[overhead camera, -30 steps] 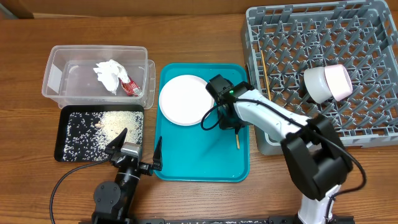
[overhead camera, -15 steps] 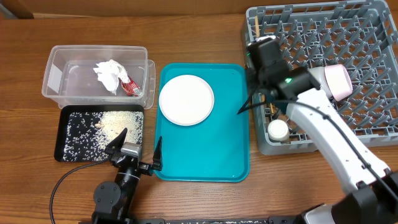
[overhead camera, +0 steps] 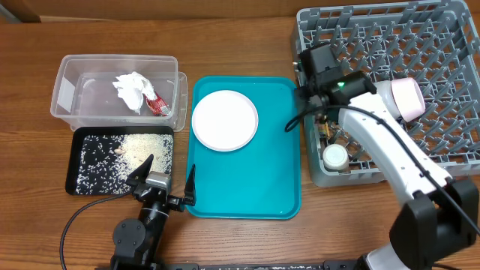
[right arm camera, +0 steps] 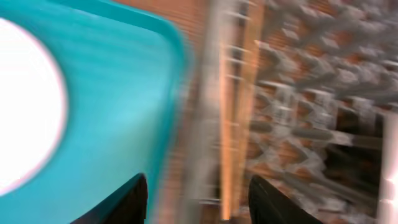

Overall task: Sort waste into correct bins and load items into the dishwasher
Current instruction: 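Carry the second chopstick into the dish rack and release it, then grasp the white plate rim on the teal tray with the right gripper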

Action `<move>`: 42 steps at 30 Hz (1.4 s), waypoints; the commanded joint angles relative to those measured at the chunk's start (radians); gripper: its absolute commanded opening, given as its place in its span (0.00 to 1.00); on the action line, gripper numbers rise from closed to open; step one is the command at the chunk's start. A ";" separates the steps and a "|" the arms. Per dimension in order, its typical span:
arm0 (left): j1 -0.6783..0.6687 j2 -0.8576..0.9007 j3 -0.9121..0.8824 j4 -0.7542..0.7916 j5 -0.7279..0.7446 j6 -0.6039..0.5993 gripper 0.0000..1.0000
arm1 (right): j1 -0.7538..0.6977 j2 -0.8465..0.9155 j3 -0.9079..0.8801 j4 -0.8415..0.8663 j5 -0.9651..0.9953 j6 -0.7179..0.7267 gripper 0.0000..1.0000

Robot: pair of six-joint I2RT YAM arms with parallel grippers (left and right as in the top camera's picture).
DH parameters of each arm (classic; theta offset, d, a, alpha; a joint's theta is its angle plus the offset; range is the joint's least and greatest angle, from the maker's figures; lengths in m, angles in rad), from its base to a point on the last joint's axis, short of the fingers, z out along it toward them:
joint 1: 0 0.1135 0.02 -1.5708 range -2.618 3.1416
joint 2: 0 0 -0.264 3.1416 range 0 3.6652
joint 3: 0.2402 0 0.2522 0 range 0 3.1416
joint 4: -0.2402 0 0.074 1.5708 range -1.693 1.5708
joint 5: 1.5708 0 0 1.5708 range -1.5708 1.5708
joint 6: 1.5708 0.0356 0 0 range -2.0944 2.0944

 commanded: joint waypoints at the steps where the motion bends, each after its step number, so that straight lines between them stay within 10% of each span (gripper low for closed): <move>1: 0.006 -0.010 -0.003 -0.001 0.014 0.012 1.00 | 0.063 -0.063 0.042 0.023 -0.251 0.195 0.54; 17: 0.006 -0.010 -0.003 -0.001 0.014 0.012 1.00 | 0.186 0.298 -0.069 0.182 -0.237 0.713 0.48; 26: 0.006 -0.010 -0.003 -0.001 0.014 0.012 1.00 | 0.176 0.329 -0.059 0.133 -0.251 0.700 0.04; 33: 0.006 -0.010 -0.003 -0.001 0.014 0.012 1.00 | 0.116 0.078 0.005 0.073 -0.127 0.489 0.04; 42: 0.006 -0.010 -0.003 -0.001 0.014 0.012 1.00 | -0.001 -0.194 0.011 0.091 0.571 0.376 0.04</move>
